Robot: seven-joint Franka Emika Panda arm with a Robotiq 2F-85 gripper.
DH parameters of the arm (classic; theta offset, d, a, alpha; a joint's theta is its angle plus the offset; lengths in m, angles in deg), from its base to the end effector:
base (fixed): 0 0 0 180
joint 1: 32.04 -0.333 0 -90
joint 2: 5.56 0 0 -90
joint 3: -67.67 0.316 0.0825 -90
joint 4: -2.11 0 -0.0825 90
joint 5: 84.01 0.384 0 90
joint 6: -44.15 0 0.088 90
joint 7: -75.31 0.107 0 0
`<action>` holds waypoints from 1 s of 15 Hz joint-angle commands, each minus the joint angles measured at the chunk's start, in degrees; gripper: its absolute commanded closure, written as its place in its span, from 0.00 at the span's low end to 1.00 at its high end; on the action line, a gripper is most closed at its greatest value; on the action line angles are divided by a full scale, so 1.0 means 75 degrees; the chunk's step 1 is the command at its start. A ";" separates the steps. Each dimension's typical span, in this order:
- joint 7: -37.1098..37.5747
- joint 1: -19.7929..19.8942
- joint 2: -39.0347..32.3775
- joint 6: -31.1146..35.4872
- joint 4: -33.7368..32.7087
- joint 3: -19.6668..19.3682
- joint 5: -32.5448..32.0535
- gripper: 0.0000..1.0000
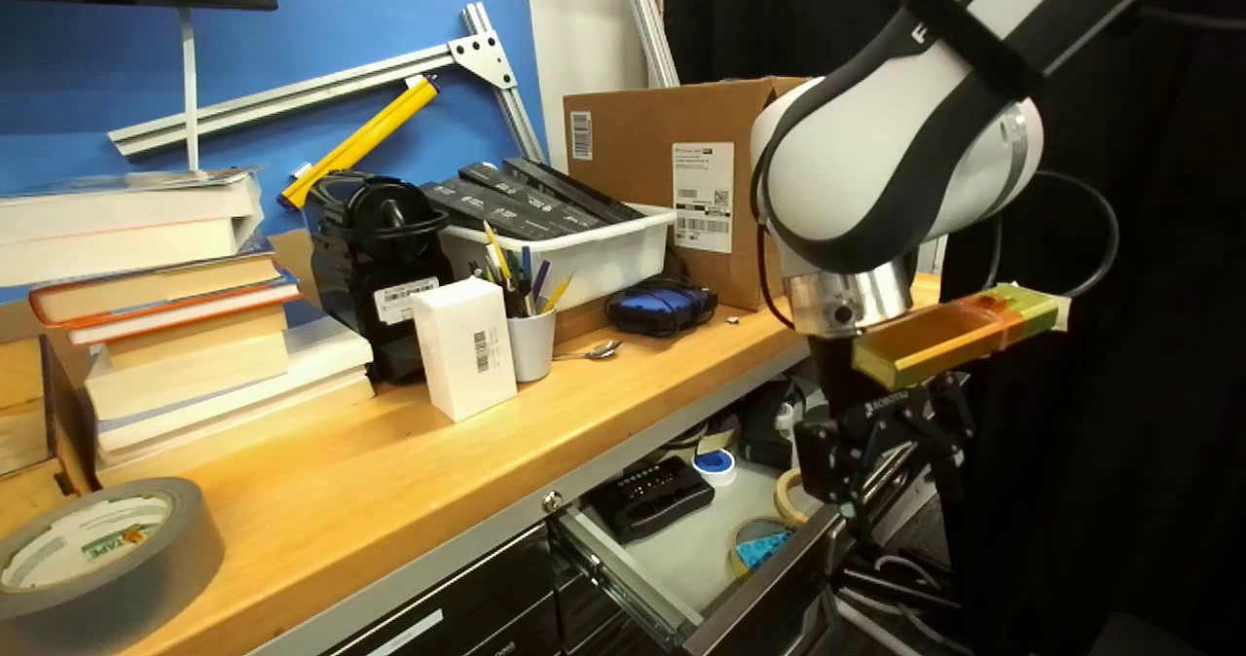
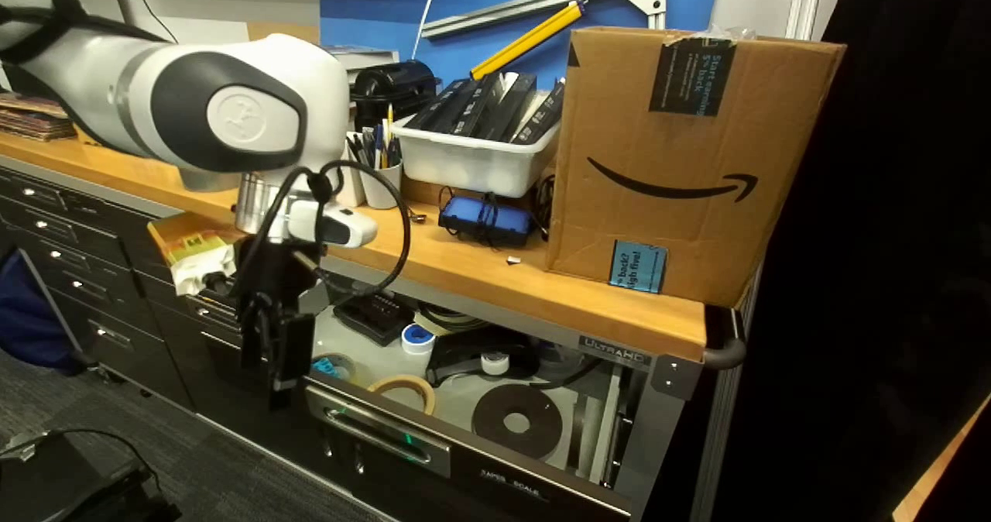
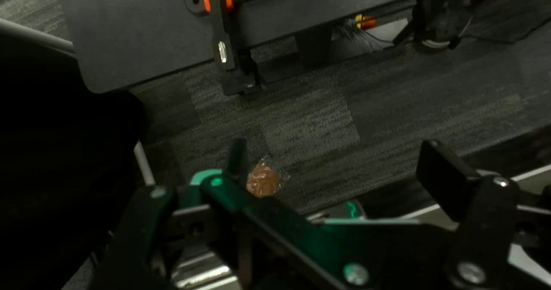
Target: Put the blue object in the open drawer then close the open drawer
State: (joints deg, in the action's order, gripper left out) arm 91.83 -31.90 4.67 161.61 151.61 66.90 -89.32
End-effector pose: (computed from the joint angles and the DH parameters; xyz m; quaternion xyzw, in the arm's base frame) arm 0.3801 -0.0109 0.2896 0.9740 -0.1199 -0.1824 0.0605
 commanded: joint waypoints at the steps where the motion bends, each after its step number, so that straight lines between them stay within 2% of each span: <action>1: 0.0072 0.0050 -0.0803 0.0154 0.0192 0.0146 -0.0089 0.00; 3: 0.0443 0.0046 -0.1332 0.0444 0.0152 0.0159 -0.0221 0.00; 7: 0.2237 -0.0085 -0.1897 0.2112 0.0120 0.0092 -0.0666 0.00; 10: 0.3264 -0.0190 -0.2154 0.2826 -0.0106 0.0001 -0.1055 0.00; 13: 0.4642 -0.0323 -0.2472 0.3365 -0.0608 -0.0151 -0.1917 0.00; 15: 0.5653 -0.0453 -0.2860 0.3373 -0.1183 -0.0266 -0.2624 0.00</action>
State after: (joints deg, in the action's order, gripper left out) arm 124.63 -33.28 -12.29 185.68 149.00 66.73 -102.97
